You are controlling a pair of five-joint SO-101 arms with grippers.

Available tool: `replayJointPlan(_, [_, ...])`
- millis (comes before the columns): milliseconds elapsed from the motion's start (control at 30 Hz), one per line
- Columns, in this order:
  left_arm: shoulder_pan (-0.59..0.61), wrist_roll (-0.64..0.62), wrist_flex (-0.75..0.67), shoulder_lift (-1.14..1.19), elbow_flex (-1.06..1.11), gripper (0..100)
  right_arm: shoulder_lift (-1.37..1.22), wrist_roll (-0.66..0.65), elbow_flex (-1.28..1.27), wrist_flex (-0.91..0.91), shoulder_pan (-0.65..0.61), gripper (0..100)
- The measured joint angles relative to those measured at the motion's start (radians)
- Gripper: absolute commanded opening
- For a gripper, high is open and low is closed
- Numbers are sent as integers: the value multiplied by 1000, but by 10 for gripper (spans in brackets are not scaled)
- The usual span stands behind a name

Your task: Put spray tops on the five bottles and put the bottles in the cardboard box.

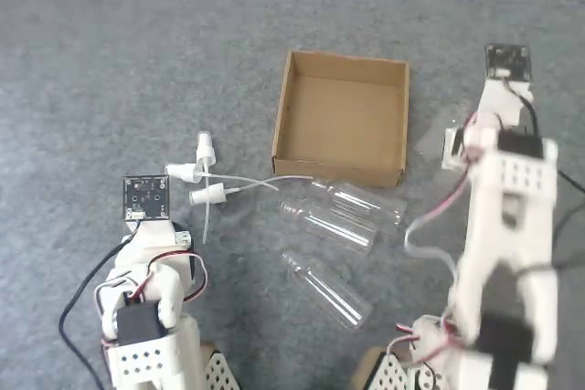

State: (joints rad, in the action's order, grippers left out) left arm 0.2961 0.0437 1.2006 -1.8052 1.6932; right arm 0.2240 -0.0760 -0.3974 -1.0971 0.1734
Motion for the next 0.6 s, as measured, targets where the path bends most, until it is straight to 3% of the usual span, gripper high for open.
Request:
replayJointPlan(233, [0,0,0,0,0,44,-324,141,215,-49,0,250])
replayJointPlan(600, [0,0,0,0,0,44,-459,249,267,-49,-2,249])
